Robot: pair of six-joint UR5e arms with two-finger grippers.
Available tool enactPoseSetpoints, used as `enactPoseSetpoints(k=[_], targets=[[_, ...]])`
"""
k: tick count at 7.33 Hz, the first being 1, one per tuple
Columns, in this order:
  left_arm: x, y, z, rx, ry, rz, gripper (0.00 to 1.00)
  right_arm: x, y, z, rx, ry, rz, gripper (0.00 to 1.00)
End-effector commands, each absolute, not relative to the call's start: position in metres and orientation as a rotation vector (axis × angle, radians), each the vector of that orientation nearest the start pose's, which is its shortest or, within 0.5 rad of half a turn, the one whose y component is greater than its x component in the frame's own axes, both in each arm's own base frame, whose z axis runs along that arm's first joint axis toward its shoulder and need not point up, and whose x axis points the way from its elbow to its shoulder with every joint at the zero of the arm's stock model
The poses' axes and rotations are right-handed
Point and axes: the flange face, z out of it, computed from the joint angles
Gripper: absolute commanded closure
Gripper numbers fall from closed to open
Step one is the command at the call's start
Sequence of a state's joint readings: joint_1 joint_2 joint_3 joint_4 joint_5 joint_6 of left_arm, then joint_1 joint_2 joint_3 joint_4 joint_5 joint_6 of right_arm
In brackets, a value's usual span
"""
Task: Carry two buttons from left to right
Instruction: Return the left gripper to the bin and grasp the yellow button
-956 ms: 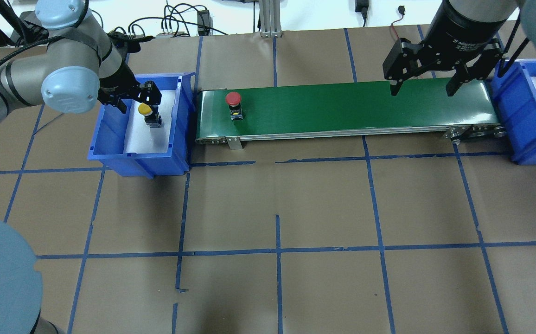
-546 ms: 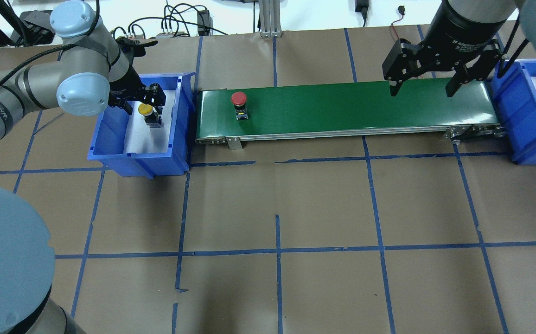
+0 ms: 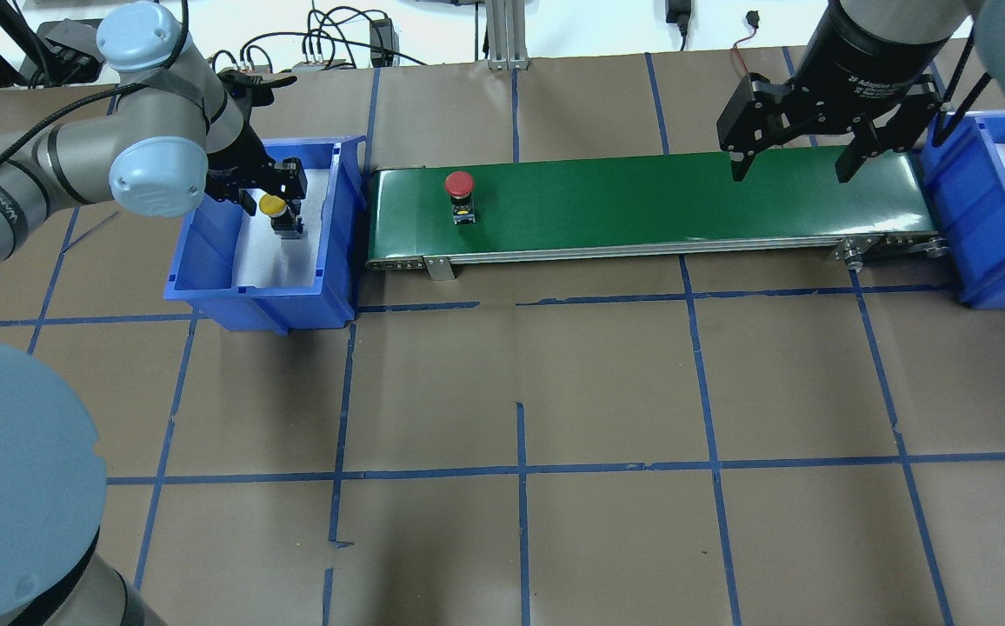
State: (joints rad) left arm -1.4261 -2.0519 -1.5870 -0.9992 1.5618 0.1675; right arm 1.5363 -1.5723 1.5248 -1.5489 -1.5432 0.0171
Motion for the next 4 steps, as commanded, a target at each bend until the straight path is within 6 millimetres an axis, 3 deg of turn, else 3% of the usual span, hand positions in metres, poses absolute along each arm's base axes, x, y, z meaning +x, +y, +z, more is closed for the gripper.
enactPoseSetpoints(k=[1,3,4], targets=[[-0.039,-0.663,0.265,0.029,3.13,-0.134,0.69,0.119,-0.498,0.509,0.081,3.113,-0.039,0.0],[-0.039,-0.661,0.28,0.039,3.127,-0.172,0.7,0.119,-0.498,0.509,0.081,3.113,-0.039,0.0],[-0.04,-0.651,0.328,0.057,3.101,-0.267,0.68,0.119,-0.497,0.509,0.081,3.113,-0.036,0.0]])
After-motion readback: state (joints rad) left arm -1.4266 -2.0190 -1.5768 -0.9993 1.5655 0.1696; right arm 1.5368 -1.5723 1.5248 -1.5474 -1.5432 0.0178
